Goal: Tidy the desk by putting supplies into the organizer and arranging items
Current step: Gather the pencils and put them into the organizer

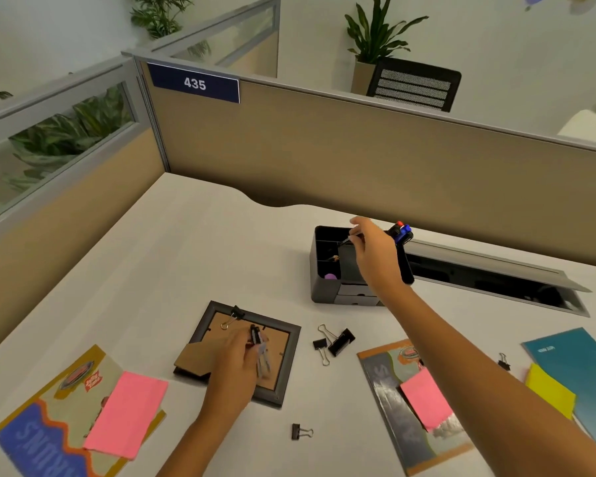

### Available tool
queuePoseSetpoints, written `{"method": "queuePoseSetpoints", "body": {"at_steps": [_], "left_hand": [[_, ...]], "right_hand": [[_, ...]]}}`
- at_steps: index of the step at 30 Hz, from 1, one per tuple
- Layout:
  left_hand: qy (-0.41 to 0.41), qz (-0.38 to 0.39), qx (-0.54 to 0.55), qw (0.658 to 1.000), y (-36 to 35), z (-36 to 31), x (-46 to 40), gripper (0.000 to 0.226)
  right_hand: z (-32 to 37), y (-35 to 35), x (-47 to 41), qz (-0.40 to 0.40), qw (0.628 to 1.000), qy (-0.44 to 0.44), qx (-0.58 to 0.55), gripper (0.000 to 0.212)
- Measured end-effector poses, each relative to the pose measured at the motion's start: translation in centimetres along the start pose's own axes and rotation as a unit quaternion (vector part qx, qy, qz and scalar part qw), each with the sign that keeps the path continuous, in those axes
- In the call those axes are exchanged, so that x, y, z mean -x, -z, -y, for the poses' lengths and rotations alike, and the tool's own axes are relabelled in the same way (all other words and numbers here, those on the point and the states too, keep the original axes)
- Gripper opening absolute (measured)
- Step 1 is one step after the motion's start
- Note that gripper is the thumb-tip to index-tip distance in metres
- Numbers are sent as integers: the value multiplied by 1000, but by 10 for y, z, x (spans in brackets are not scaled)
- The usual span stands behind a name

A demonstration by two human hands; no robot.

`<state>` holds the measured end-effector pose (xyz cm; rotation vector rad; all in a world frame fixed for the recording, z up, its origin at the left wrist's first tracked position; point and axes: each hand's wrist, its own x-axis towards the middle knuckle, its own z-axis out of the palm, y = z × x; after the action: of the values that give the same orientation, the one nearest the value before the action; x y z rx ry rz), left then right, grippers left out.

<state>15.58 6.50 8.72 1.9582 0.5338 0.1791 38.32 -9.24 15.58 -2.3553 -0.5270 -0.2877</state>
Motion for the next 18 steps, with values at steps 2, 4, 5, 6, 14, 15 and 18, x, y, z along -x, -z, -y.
{"method": "queuePoseSetpoints", "body": {"at_steps": [2,4,5,6,14,15,18], "left_hand": [[30,-15,66,997,0,-8,-13,10],[61,-25,143,988,-1,-11,-23,6],[79,-29,200,976,-1,-14,-27,7],[97,-32,256,961,-2,-15,-30,10],[109,-60,417,900,-1,-27,-37,38],[105,-61,422,898,-2,-29,-36,36],[103,-75,444,887,-5,-35,-34,30]], "right_hand": [[0,-7,-4,65,998,-5,17,35],[0,-12,-5,139,988,7,68,51],[-1,-15,-4,174,979,17,99,60],[0,-17,-3,202,971,21,124,68],[9,-21,16,77,996,-33,24,41],[11,-23,23,43,999,-15,-8,34],[22,-22,50,36,997,36,-61,21]]}}
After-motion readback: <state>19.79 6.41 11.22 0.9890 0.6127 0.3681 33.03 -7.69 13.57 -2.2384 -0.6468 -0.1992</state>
